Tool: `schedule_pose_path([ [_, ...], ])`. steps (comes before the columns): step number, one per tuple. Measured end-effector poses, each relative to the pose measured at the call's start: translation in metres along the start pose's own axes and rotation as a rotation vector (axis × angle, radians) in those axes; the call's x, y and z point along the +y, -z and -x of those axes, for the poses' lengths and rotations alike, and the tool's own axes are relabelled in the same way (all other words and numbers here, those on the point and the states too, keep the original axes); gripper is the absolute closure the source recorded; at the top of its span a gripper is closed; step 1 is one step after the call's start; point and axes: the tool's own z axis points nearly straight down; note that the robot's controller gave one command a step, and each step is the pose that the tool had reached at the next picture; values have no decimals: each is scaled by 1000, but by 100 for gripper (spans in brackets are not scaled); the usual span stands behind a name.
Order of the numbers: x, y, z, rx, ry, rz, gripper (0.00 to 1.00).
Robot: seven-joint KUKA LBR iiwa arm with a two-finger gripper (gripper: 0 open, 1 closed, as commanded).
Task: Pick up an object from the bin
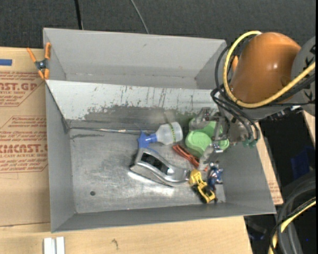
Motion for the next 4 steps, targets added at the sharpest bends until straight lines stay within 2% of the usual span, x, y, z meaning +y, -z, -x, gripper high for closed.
schedule_pose_path([
  [1,-3,-35,-1,-10,64,-1,0],
  [2,-6,-101,37,-6,119,-1,0],
  [3,-26,-119,46,19,216,0,0],
  [4,18,-92,45,0,216,1,0],
])
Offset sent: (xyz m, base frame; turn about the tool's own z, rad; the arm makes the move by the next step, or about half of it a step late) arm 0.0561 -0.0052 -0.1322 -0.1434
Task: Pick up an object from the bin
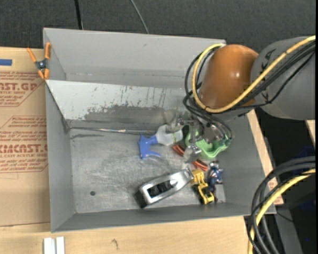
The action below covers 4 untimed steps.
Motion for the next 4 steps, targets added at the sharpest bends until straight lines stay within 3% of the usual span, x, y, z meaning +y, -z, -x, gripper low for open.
schedule_pose_path([
  [1,25,16,13,-2,37,4,0],
  [2,-4,-47,38,-70,-113,-5,100],
  [3,-4,-68,21,-11,-113,0,0],
  [4,-4,-70,19,-3,-113,1,100],
])
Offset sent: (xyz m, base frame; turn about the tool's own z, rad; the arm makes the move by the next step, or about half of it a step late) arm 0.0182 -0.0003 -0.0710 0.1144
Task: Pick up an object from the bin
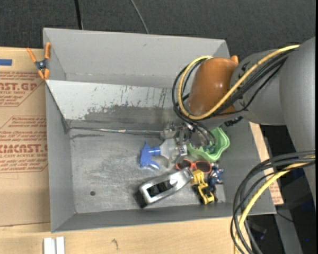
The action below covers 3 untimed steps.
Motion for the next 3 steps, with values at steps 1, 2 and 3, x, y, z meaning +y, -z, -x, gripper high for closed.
schedule_pose_path([
  [1,0,0,0,0,0,0,100],
  [2,-2,58,-3,2,-40,0,100],
  [3,-2,58,-3,2,-40,0,100],
])
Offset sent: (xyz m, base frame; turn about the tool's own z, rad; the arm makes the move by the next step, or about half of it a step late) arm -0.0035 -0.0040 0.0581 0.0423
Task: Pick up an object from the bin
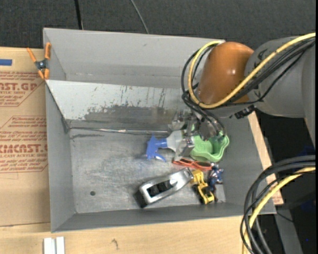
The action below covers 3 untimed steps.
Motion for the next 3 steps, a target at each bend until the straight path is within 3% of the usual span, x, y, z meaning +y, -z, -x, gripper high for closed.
schedule_pose_path([
  [1,0,52,-2,6,-5,0,100],
  [2,-28,39,-6,-14,65,-4,100],
  [3,-28,57,-13,12,118,2,100],
])
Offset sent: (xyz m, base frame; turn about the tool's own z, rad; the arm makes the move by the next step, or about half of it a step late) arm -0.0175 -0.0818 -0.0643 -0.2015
